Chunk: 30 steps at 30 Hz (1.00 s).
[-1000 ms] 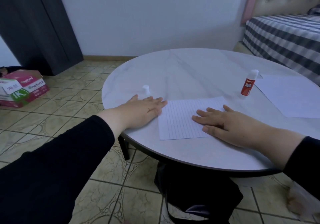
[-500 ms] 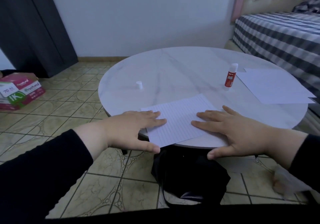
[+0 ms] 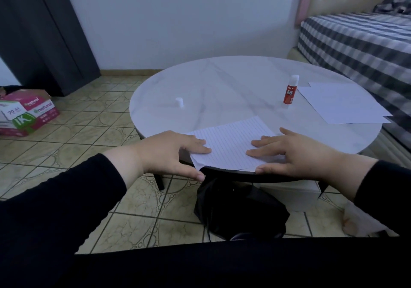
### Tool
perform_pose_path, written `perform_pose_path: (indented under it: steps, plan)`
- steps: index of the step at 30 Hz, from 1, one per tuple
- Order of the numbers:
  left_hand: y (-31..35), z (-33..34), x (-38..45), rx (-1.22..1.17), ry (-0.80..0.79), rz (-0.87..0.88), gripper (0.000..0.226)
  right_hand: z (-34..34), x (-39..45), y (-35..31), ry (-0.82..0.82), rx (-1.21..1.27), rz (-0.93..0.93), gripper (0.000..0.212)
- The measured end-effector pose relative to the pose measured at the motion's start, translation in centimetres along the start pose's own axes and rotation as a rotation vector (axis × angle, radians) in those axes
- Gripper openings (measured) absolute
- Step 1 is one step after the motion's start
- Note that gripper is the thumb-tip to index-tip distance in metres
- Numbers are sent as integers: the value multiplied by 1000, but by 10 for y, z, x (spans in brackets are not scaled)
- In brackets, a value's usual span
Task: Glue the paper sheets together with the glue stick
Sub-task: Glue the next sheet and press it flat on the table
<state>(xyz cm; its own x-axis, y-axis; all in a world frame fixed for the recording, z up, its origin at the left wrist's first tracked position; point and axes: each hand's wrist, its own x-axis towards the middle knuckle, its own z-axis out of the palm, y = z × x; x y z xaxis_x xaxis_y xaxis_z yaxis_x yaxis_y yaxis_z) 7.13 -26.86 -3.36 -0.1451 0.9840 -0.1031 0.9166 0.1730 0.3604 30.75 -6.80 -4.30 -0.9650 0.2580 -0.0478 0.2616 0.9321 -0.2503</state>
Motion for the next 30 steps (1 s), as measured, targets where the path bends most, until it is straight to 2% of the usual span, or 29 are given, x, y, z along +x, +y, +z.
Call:
perform_pose_path:
  steps: [6, 8, 12, 17, 21, 25, 30]
  plan:
    - [7, -4, 1, -429, 158, -15, 26, 2, 3, 1, 74, 60, -17, 59]
    - [11, -5, 2, -530, 219, -18, 18, 3, 5, 2, 94, 90, -17, 55]
    - [19, -10, 4, -707, 406, -51, 11, 3, 7, 5, 135, 179, -28, 37]
    - [24, -17, 9, -804, 603, -55, 8, -6, 4, 4, 304, 434, 26, 11]
    - [27, -30, 14, -874, 700, -26, 18, -30, -2, 0, 459, 530, 76, 14]
    - [34, -49, 22, -948, 795, -10, 21, -58, -4, 3, 635, 599, 81, 27]
    - [58, -80, 35, -925, 888, 45, 8, -102, -2, 6, 735, 612, 86, 14]
